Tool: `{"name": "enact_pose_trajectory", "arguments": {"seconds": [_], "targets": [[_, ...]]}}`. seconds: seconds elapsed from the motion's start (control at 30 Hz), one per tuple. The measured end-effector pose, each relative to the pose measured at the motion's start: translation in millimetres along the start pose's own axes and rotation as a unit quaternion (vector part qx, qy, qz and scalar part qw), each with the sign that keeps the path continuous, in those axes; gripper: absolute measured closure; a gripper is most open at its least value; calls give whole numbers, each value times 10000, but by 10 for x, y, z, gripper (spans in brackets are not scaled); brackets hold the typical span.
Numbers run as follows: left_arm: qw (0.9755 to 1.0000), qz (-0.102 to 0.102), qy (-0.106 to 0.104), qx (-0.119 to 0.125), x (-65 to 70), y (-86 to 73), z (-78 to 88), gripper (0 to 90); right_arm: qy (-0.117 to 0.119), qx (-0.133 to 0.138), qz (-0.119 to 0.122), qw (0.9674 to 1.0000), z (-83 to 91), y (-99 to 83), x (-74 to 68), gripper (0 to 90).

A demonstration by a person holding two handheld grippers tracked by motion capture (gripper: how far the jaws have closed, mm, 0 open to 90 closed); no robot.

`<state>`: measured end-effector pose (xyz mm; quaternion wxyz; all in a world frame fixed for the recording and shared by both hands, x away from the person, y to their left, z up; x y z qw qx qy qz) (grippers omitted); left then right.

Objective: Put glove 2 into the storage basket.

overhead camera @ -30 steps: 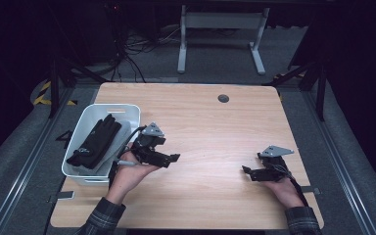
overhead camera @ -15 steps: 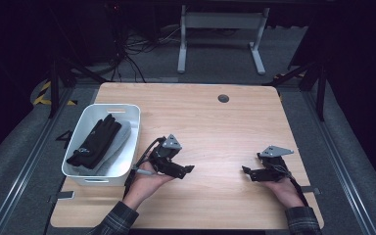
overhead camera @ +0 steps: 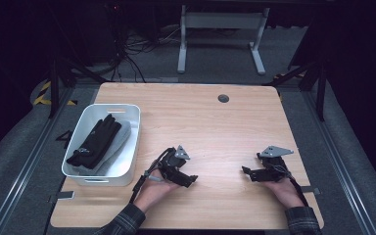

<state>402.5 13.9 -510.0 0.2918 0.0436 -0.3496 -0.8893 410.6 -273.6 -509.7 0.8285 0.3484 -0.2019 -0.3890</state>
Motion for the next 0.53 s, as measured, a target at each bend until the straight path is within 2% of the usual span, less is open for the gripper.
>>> {"name": "enact_pose_trajectory", "arguments": {"seconds": [0.17, 0.2, 0.27, 0.53], "targets": [[9997, -85, 175, 148, -8, -14, -30, 136, 3, -5, 12, 10000, 1, 0, -3, 161], [9989, -269, 302, 225, 2, -34, -59, 117, 4, -6, 10, 10000, 1, 0, -3, 161], [9987, -270, 317, 308, 8, -39, -76, 80, 4, -5, 14, 10000, 1, 0, -3, 161], [9986, -272, 324, 316, 12, -42, -78, 80, 6, -5, 12, 10000, 0, 0, -4, 161]]}}
Point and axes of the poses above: each handheld gripper's, and its own axes: z roughly backward along the jaws, y roughly out of its top, x roughly to its right, the point moved 6 cm from there along -z, roughly forward along the jaws, and after that the axes turned 2 degrees about z, right-handed, at the moved point
